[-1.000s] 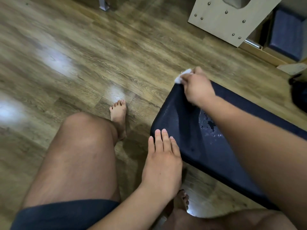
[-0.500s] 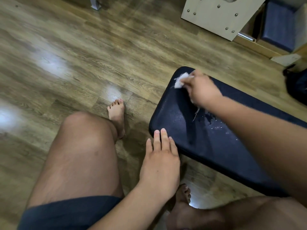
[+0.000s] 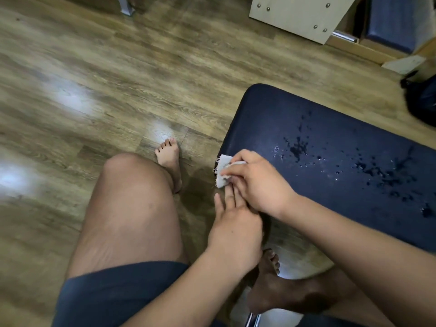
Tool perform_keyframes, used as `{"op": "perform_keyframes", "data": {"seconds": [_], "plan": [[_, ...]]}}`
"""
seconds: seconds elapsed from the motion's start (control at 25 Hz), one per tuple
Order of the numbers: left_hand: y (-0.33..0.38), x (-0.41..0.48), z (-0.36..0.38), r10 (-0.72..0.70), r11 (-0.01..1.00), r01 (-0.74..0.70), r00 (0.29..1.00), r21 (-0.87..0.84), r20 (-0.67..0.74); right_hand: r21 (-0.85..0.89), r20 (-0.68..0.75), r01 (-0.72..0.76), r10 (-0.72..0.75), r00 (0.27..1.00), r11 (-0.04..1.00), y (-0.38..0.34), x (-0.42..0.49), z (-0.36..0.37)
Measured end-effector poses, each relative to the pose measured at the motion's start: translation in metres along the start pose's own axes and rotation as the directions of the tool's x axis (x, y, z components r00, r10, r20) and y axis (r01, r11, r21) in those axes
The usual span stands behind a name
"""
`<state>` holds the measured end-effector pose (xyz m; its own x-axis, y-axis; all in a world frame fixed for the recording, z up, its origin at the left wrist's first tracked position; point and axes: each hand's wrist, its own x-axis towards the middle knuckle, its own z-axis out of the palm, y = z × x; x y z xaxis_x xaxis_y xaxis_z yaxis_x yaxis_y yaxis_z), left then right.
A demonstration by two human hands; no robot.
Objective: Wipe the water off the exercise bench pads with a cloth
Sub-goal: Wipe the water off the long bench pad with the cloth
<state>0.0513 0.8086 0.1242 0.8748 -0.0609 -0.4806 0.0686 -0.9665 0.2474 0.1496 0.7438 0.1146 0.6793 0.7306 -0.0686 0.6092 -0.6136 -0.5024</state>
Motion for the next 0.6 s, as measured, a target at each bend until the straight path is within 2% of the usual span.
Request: {"op": "perform_keyframes", "data": {"seconds": [0.12, 0.2, 0.28, 0.36, 0.44, 0.48, 0.52, 0.6], "plan": [[0.005, 0.006, -0.004, -0.027, 0.999, 0.025, 0.998, -0.044, -0.056, -0.133, -0.108, -0.093, 0.079, 0.991, 0.987, 0.025, 0.041, -0.004], [0.004, 0.007, -0.004, -0.032, 0.997, 0.026, 0.997, -0.075, -0.069, -0.196, -0.206, -0.288, 0.248, 0.947, 0.937, 0.044, 0.076, -0.013], [0.001, 0.003, -0.003, -0.045, 0.989, 0.033, 0.996, -0.144, -0.080, -0.226, -0.250, -0.390, 0.334, 0.909, 0.893, 0.048, 0.088, -0.019], [-0.007, -0.001, -0.008, -0.134, 0.945, 0.060, 0.968, -0.321, -0.212, -0.282, -0.204, -0.320, 0.269, 0.941, 0.905, 0.035, 0.069, -0.018], [-0.018, 0.002, -0.017, -0.259, 0.899, 0.056, 0.868, -0.435, -0.424, -0.272, -0.139, -0.162, 0.128, 0.982, 0.948, 0.020, 0.030, -0.012], [-0.022, 0.006, -0.021, -0.265, 0.907, 0.046, 0.834, -0.418, -0.484, -0.244, -0.094, -0.090, 0.069, 0.993, 0.966, 0.015, 0.004, -0.010], [-0.025, 0.009, -0.022, -0.210, 0.933, 0.019, 0.839, -0.360, -0.502, -0.219, -0.057, -0.040, 0.028, 0.998, 0.975, 0.015, -0.022, -0.008], [-0.020, 0.011, -0.018, -0.058, 0.968, -0.047, 0.913, -0.245, -0.403, -0.181, -0.062, -0.054, 0.043, 0.997, 0.982, 0.032, -0.067, -0.013]]}}
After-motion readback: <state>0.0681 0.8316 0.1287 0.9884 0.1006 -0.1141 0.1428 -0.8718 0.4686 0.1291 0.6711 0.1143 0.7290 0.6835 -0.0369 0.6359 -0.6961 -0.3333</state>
